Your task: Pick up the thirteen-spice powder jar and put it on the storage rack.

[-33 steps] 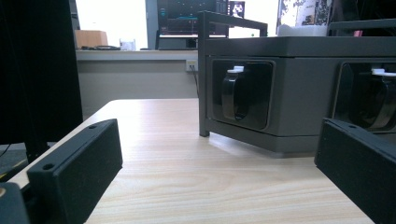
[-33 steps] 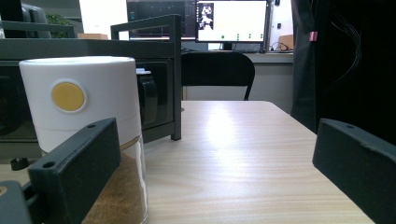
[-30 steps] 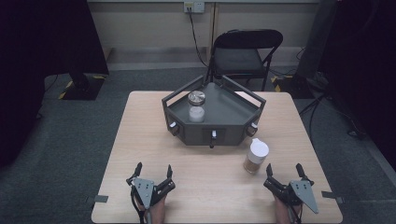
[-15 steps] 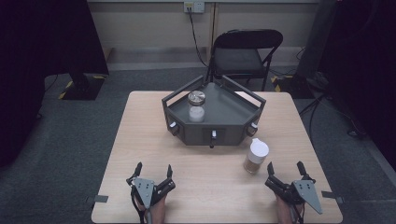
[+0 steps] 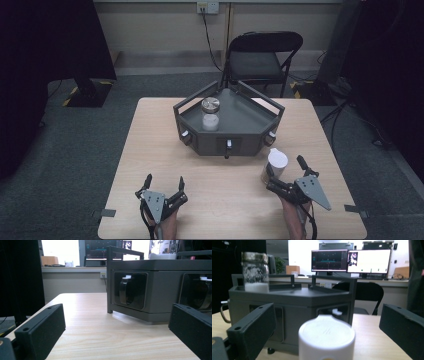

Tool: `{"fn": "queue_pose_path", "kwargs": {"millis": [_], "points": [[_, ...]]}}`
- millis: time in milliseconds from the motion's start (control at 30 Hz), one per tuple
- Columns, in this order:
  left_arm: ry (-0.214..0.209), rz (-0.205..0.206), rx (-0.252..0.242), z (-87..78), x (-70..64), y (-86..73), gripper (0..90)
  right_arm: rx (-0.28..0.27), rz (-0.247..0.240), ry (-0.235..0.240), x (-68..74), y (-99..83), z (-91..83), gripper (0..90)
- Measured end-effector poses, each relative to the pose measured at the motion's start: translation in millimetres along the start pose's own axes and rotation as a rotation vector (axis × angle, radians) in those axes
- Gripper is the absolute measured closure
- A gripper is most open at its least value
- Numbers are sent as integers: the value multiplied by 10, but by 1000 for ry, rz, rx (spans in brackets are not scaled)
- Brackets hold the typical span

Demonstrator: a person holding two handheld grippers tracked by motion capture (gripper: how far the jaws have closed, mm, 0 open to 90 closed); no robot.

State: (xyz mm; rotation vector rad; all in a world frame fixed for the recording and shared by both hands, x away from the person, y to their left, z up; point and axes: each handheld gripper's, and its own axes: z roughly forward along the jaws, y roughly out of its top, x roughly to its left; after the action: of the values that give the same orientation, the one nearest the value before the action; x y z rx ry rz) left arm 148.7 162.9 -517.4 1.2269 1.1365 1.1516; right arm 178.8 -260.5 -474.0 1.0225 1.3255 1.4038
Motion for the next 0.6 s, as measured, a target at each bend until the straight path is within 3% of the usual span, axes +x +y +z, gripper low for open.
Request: {"fn": "queue_pose_path", "kwargs": {"millis": [200,267,433,600], "points": [[0,0,0,0,1,0,2,69,21,5,-6,-128,113,44],[0,0,0,-1,0,0,3,72,36,7,-18,-158,117,97],[2,0,0,-1,-3,-1,3,94,24,-6,-8,-163,133,133],[2,0,1,1,-4,2,4,105,52,0,-60,-170,172,185]]}}
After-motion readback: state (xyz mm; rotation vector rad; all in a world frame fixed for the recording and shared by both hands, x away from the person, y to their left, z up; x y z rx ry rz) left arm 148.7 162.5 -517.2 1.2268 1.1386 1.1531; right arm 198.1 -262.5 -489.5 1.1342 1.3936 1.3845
